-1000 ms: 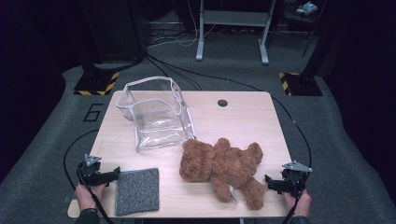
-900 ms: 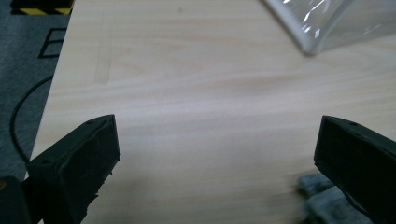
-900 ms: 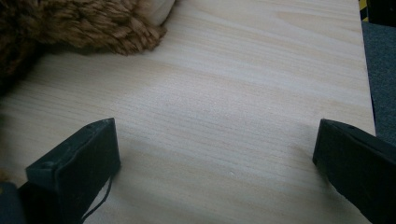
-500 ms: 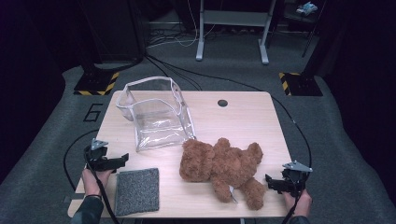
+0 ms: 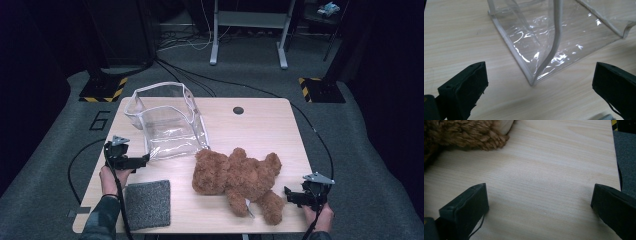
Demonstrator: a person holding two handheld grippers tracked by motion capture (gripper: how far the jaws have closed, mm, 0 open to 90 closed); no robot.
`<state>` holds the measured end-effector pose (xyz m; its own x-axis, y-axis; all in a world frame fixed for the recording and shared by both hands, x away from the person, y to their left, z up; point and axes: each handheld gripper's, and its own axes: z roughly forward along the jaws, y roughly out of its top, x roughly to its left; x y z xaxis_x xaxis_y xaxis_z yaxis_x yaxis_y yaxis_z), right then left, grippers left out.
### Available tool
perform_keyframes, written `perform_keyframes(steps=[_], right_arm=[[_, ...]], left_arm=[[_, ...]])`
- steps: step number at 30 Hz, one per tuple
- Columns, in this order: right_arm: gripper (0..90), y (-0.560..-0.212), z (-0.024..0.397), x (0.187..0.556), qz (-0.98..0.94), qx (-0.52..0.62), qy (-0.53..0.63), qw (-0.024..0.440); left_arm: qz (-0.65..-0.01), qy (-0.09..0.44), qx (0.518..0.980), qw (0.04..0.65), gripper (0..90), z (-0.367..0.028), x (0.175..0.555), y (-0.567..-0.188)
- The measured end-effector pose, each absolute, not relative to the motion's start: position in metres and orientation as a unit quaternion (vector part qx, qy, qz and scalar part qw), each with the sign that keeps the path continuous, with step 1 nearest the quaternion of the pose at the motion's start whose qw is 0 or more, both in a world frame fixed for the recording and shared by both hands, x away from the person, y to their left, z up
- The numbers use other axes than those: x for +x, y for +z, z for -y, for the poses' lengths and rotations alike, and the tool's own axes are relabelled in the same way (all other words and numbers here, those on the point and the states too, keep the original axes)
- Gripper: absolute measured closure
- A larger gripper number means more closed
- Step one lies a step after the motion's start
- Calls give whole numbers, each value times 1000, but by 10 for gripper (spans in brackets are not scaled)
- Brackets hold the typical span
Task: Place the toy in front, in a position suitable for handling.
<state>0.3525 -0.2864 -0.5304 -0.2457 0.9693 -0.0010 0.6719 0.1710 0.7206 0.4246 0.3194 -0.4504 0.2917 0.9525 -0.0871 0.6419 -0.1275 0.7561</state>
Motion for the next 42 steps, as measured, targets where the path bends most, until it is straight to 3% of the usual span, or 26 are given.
perform_keyframes(steps=[13,18,21,23,24,25,26,31,33,42], right_arm=[[25,-530,287,352,-722,570,310,242],[37,-530,287,352,-722,567,310,246],[38,-530,287,352,-722,568,311,245],[39,-530,287,352,-722,568,310,246],[40,-530,287,352,-722,567,311,246],[41,-530,287,352,-722,567,311,246],[41,-530,287,352,-722,567,311,246],[45,-530,287,352,-719,571,310,246],[46,-530,287,352,-720,571,310,246],[54,-530,287,352,-716,574,311,246]], left_arm=[[-544,241,721,356,32,-293,458,-434],[-566,245,700,359,340,-296,467,-433],[-564,251,703,353,425,-296,471,-435],[-557,256,708,349,561,-294,473,-436],[-556,260,708,349,561,-292,475,-437],[-553,265,712,342,642,-291,475,-438],[-555,270,708,344,642,-289,476,-439],[-563,290,694,343,817,-289,478,-441],[-565,300,688,344,865,-288,479,-442],[-581,304,672,345,873,-291,484,-442]])
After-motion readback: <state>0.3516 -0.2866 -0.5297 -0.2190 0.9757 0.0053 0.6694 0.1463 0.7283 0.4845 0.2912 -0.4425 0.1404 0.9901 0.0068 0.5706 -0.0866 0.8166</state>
